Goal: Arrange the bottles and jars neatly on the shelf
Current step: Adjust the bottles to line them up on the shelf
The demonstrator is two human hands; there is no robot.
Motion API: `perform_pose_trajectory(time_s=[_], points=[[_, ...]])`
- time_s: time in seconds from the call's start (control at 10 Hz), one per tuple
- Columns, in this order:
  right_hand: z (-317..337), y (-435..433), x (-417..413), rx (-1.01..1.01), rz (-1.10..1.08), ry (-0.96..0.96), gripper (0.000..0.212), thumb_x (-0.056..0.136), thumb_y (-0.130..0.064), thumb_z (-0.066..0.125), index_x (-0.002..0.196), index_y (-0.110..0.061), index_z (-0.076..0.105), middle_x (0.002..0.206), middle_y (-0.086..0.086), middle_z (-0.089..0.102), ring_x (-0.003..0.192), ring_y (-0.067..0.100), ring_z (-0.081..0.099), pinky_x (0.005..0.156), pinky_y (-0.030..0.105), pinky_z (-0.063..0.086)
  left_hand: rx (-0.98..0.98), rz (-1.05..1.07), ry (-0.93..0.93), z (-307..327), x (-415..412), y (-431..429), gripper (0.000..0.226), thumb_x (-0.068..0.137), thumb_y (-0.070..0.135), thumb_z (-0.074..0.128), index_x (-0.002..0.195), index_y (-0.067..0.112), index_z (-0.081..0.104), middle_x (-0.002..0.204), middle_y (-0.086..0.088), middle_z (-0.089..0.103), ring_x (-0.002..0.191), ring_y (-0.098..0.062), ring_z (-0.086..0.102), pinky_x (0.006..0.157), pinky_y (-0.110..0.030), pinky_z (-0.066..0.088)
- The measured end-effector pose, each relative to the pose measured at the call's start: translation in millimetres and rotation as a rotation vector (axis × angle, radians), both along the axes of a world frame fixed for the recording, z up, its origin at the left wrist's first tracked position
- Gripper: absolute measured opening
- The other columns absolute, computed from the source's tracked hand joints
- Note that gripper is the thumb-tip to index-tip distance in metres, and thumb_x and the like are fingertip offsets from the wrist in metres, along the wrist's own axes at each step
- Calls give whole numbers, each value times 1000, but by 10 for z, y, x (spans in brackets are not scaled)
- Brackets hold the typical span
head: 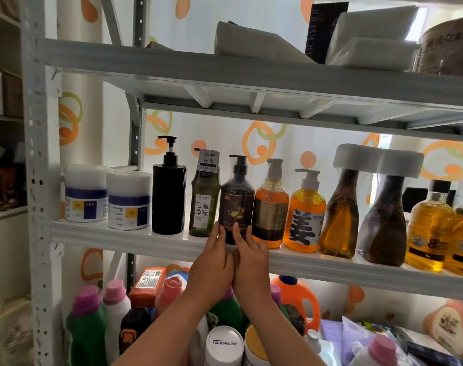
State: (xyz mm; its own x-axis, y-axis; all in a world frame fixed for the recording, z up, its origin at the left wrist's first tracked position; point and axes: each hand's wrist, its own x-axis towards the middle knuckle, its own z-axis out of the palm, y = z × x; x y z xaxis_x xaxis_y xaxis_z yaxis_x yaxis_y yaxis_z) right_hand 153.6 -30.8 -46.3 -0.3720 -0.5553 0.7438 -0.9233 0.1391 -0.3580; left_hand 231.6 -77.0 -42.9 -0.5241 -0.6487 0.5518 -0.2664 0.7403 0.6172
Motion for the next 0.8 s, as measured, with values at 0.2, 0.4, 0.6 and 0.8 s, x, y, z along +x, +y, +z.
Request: perform_pose_trajectory(time_s=[0.2, 0.4, 0.6, 0.8], points=[[32, -31, -29, 110, -42, 42, 54, 99, -18, 39, 147, -28, 16, 154, 7, 24, 126, 24, 34, 106, 29, 29, 63, -25, -20, 36, 2, -3, 59, 99, 24, 30, 150, 22, 2, 159, 6, -2, 141, -14, 26, 105, -25, 31], [79, -9, -66, 213, -55, 51, 55, 100, -21, 35, 147, -29, 9, 156, 7, 17, 125, 23, 32, 106, 27, 26, 95, -35, -62, 57, 3, 13, 60, 100, 26, 29, 150, 23, -4, 159, 5, -6, 141, -17, 27, 104, -27, 34], [142, 64, -108, 296, -8, 23, 60, 98, -16, 39, 148, -30, 8, 157, 9, 11, 131, 27, 25, 112, 31, 19, 151, -44, -38, 43, -30, 60, 62, 99, 27, 30, 149, 26, -7, 159, 7, -8, 140, -18, 27, 94, -21, 28], [233, 254, -105, 222, 246, -285, 56, 93, -2, 39, 144, -22, 28, 154, 6, 25, 131, 16, 30, 104, 19, 30, 2, 46, 98, 30, 63, 214, 51, 96, 20, 37, 145, 24, 27, 153, 4, 29, 124, -13, 47, 98, -23, 41]])
